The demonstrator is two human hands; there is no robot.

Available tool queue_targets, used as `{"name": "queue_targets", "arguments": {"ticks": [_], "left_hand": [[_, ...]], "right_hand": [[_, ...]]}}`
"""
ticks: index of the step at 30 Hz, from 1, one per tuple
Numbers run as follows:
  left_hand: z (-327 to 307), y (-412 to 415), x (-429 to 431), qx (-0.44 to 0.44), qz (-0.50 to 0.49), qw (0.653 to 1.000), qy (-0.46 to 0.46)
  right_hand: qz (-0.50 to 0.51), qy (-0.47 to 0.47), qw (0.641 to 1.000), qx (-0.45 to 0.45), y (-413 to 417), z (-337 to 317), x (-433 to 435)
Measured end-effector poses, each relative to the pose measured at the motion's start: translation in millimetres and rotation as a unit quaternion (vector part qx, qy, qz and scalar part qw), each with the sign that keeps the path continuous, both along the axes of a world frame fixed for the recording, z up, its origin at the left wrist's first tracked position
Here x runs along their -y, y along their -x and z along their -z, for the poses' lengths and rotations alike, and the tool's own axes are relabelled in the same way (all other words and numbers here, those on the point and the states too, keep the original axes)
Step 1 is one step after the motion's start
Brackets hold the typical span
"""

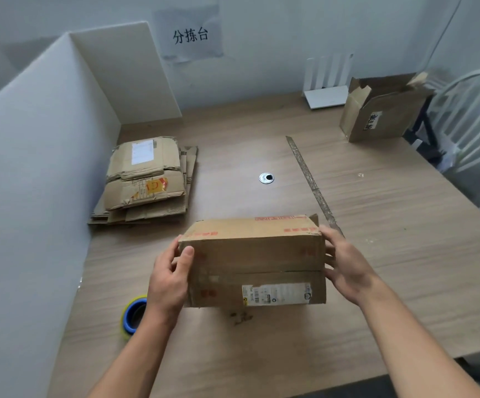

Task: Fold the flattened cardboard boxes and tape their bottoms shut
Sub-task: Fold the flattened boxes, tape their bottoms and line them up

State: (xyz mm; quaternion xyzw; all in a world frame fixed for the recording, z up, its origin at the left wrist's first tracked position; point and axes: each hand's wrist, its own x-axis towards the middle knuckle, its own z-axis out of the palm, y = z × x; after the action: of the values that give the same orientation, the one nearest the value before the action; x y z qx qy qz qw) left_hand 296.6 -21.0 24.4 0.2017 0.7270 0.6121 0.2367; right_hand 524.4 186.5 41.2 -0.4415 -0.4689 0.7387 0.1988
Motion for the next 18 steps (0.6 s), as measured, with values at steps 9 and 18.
{"name": "queue_targets", "arguments": {"ticks": [9, 18], "left_hand": [[-3.4, 3.3, -7.4, 0.070, -0.002, 0.997, -0.025], [-13.7, -6.7, -2.0, 0.029, 0.041, 0.998, -0.044]], "right_hand": [[-0.005, -0.026, 0.999, -0.042, -4.9, 2.8, -5.3], [0.051, -0.061, 0.994, -0.068, 3.2, 11.1, -11.7]]}}
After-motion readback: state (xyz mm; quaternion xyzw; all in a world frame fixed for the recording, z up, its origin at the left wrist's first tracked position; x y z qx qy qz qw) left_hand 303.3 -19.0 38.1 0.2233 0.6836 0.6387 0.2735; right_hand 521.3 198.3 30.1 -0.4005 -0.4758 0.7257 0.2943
